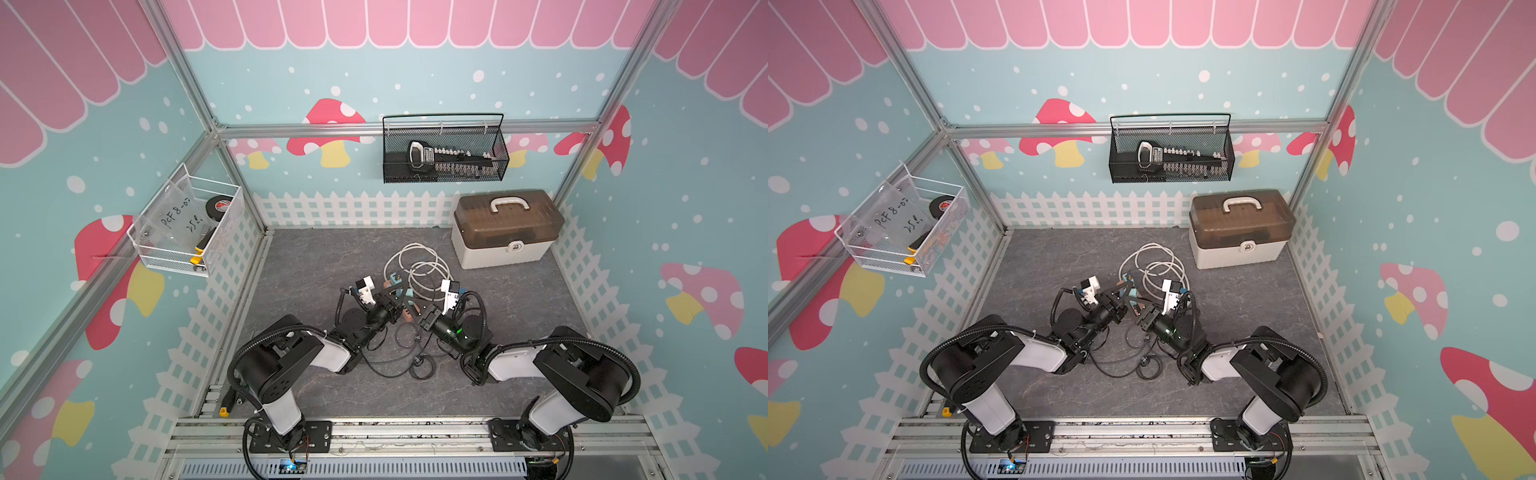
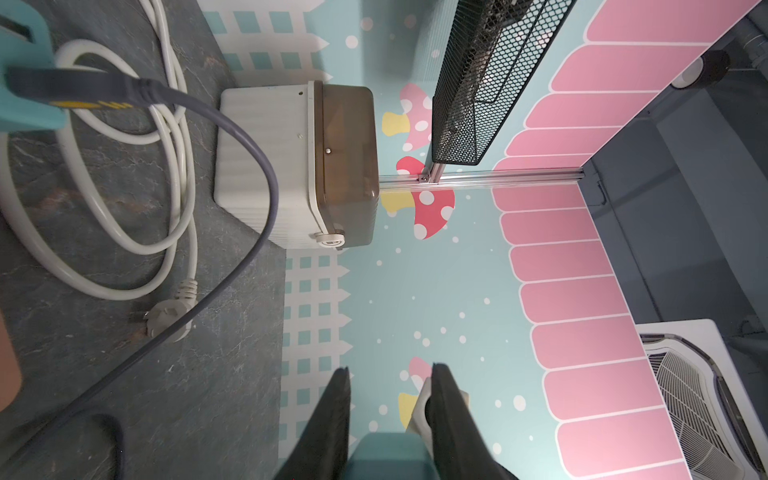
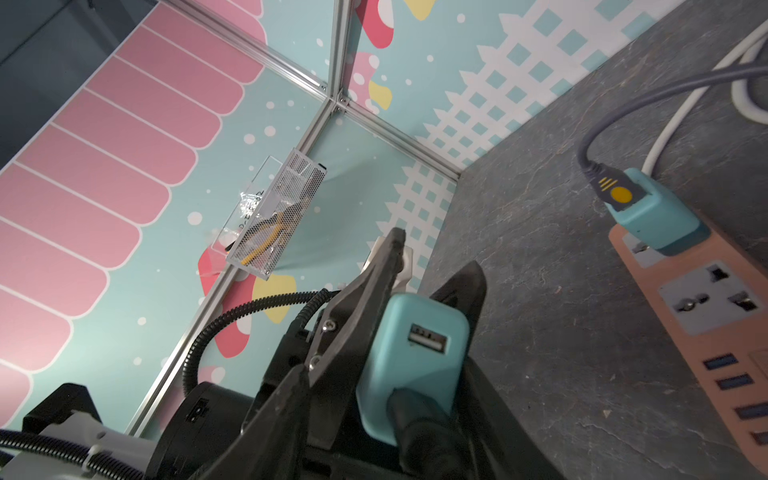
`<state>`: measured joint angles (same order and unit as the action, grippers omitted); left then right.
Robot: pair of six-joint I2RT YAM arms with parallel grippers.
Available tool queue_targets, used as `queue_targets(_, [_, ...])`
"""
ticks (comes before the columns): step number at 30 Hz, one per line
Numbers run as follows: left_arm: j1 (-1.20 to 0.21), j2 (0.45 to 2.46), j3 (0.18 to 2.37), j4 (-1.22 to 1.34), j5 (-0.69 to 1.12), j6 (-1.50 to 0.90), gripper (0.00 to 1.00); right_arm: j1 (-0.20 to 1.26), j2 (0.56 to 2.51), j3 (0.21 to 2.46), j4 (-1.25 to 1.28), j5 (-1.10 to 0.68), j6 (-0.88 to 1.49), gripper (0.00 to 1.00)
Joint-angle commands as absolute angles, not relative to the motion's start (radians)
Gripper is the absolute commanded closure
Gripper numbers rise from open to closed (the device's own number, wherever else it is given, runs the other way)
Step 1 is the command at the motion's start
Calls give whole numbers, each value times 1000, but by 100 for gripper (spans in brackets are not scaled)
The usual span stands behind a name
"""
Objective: Charge mp3
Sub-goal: Place the MP3 player at the center of the board.
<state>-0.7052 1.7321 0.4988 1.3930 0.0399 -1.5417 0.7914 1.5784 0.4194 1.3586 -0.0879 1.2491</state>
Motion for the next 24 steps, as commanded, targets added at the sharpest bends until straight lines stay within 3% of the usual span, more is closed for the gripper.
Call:
queue_targets(1, [-703, 1747, 526, 1419, 42, -1548, 86, 796, 1630, 428, 1417, -116, 1281, 56])
queue_targets(5, [-703, 1754, 533, 1419, 55, -1551, 85, 796, 1691, 442, 1493, -107, 1329, 89])
queue_targets(7, [-703, 1753, 530, 1419, 61, -1549, 83, 796, 1684, 445, 1493, -103, 1315, 98])
queue_targets(13, [-697, 1759, 522, 1419, 72, -1552, 76, 795, 1612, 409, 1480, -43, 1270, 100])
queue_targets(16, [-677, 1758, 516, 1419, 81, -1554, 85, 790, 1570, 403, 1460, -85, 1237, 100])
queue_targets(17, [-668, 1758, 516, 1419, 89, -1550, 90, 790, 1547, 403, 1433, -101, 1233, 96])
queue_targets(20, [-651, 1765, 515, 1419, 95, -1541, 96, 790, 1466, 412, 1265, -150, 1198, 51])
queue_targets(22, [-646, 1767, 518, 1419, 97, -1515, 100, 790, 1400, 417, 1163, -170, 1164, 39])
queue_targets(24, [-643, 1769, 517, 1419, 93, -1494, 100, 790, 1326, 405, 1081, -160, 1122, 35])
